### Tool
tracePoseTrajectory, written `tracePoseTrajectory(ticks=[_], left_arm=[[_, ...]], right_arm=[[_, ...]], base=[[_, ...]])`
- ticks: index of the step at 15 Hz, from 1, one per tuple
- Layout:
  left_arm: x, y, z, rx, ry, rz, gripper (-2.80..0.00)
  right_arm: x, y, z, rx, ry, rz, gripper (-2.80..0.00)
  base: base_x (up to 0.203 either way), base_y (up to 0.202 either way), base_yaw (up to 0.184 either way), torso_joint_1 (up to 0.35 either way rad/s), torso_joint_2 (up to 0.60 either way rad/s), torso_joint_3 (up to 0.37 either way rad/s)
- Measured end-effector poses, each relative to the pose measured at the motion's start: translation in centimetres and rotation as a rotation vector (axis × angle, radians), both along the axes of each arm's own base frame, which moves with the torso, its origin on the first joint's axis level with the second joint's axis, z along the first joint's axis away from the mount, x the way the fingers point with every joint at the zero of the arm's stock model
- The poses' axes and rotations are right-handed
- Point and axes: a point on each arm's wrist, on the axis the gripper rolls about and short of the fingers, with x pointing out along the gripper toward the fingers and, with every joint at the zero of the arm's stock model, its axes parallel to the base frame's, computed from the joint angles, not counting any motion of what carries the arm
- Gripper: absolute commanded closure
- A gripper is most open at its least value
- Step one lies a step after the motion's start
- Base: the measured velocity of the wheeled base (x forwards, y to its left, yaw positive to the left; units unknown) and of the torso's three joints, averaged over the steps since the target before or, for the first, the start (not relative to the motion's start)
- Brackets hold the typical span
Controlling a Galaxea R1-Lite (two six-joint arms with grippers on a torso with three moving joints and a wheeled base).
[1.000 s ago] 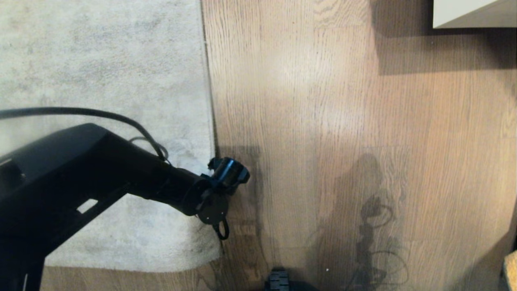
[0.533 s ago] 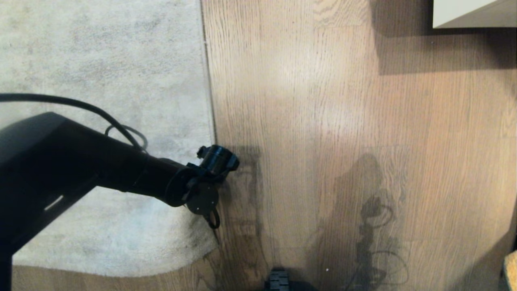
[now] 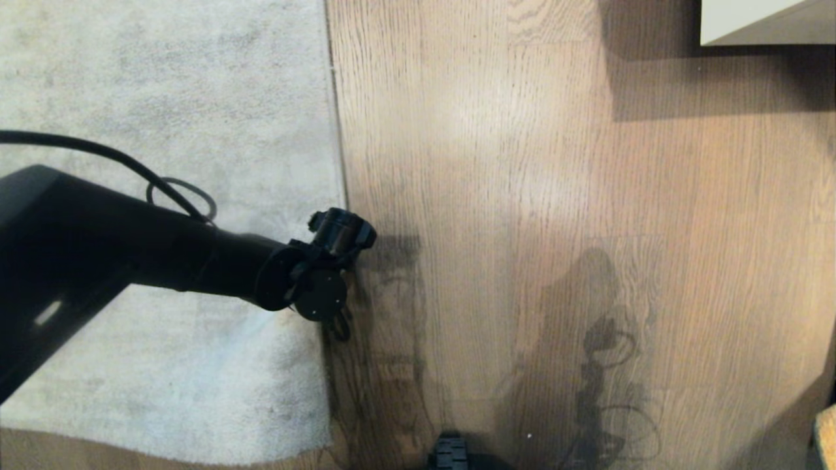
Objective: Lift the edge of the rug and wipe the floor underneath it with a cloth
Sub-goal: Lift up the carpet
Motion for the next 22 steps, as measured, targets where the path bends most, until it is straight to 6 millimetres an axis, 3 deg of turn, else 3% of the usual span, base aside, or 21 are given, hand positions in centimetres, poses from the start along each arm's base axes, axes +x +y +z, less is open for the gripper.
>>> tracePoseTrajectory(ticks=[6, 16, 22], left_arm=[[-0.7, -0.7, -0.3, 0.007, 0.012, -0.027, -2.80], [-6.1, -1.0, -3.7, 0.126, 0.134, -0.082, -2.80], [-8.6, -1.0, -4.7, 0.163, 0.135, -0.116, -2.80]], right_arm=[[0.0, 0.0, 0.0, 0.000, 0.000, 0.000, 0.00], [0.0, 0.0, 0.0, 0.000, 0.000, 0.000, 0.00], [0.0, 0.0, 0.0, 0.000, 0.000, 0.000, 0.00]], base=[[0.000, 0.000, 0.000, 0.000, 0.00, 0.000], [0.000, 0.000, 0.000, 0.000, 0.00, 0.000], [0.000, 0.000, 0.000, 0.000, 0.00, 0.000]])
